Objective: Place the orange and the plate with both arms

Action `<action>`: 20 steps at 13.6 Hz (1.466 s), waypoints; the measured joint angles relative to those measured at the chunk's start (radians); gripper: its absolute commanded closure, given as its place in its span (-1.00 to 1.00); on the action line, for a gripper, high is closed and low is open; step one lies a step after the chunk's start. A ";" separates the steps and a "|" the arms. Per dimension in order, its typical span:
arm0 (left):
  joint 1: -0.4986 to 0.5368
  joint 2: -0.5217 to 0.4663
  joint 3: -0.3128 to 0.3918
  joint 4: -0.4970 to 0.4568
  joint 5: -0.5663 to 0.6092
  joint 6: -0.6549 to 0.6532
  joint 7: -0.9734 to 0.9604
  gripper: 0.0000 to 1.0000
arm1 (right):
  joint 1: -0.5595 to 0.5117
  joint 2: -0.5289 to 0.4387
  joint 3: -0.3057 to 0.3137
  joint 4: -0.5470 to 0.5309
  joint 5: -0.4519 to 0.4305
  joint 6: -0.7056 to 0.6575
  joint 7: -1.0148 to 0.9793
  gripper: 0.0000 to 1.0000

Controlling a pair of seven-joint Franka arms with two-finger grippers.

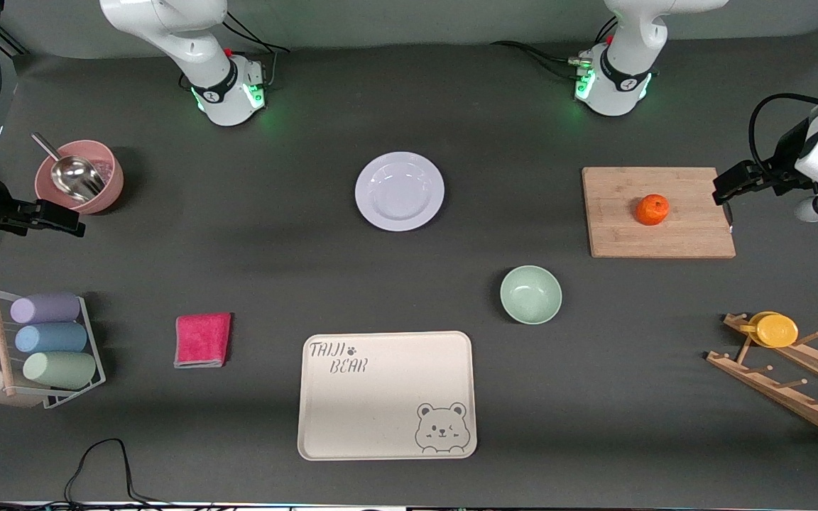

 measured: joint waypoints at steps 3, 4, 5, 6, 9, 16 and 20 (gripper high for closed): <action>0.000 0.000 0.001 0.004 0.000 -0.003 -0.001 -1.00 | 0.000 0.000 0.000 0.000 0.000 0.000 0.000 -1.00; 0.000 0.000 0.001 0.007 0.000 -0.017 -0.003 -1.00 | 0.000 0.000 0.000 0.000 0.000 0.000 0.000 -1.00; 0.000 0.001 0.002 0.011 0.000 -0.028 -0.005 -1.00 | 0.000 0.000 0.000 0.000 0.000 0.000 0.000 -1.00; 0.000 0.002 0.003 0.015 0.000 -0.036 -0.005 -1.00 | 0.000 0.000 0.000 0.000 0.000 0.000 0.000 -1.00; 0.000 0.013 0.010 0.018 0.000 -0.037 -0.004 -1.00 | 0.003 -0.014 0.002 0.001 0.002 -0.021 0.000 -1.00; 0.043 0.022 0.017 0.020 0.001 -0.156 -0.004 -1.00 | 0.010 -0.231 0.012 -0.173 0.019 -0.051 0.027 -1.00; 0.056 -0.120 0.017 -0.135 0.001 -0.148 -0.004 -1.00 | 0.028 -0.358 0.024 -0.308 0.022 -0.035 0.093 -1.00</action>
